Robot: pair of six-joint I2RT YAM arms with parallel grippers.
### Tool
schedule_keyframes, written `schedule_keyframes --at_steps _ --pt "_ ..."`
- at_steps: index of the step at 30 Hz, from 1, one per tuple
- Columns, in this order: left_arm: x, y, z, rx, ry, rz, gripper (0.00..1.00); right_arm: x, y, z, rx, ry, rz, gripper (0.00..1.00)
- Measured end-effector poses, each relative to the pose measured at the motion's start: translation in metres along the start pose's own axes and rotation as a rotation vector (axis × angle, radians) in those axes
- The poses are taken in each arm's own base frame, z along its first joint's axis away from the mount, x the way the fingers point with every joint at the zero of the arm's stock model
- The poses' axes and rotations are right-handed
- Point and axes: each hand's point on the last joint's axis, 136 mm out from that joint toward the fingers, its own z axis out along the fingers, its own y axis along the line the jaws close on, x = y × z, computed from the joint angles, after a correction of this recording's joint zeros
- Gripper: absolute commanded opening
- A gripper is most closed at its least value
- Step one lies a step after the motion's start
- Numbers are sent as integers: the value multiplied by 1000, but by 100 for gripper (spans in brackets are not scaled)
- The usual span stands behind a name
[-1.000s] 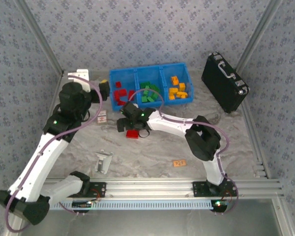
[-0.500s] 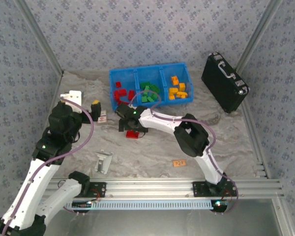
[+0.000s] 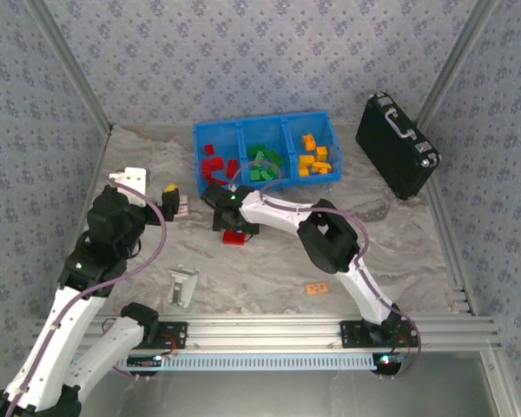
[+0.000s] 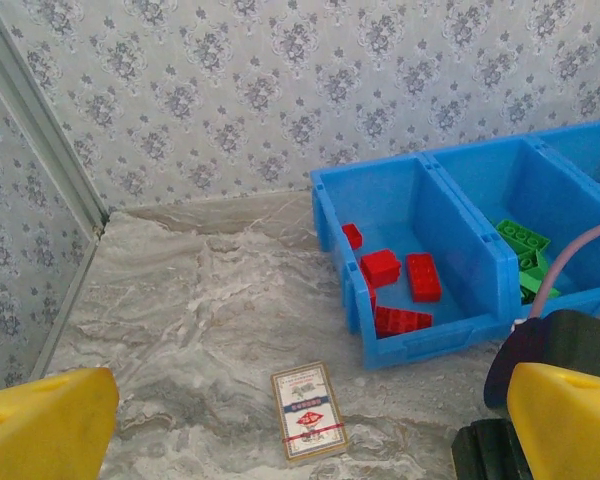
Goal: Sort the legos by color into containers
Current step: Pick up the lego from the center of the table.
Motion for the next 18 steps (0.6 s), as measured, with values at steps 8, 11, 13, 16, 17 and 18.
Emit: schedule_keyframes --at_steps 8,11,13,16,17,18 --pt "0 0 -1 -1 -3 -1 100 -1 -6 0 16 9 1 63" --pt "-1 1 -1 -1 -4 -1 100 -1 -5 0 12 5 -7 50" --pt "0 1 -2 -1 -3 -1 100 -1 -5 0 5 1 -17 43" --pt "1 1 -2 -2 2 0 100 -1 -6 -1 -4 -5 -18 41" --pt "2 1 -2 -3 6 1 100 -1 -5 -1 -8 -6 -18 40" --pt "3 2 -2 -5 11 2 100 -1 -5 -2 -10 -8 -19 40"
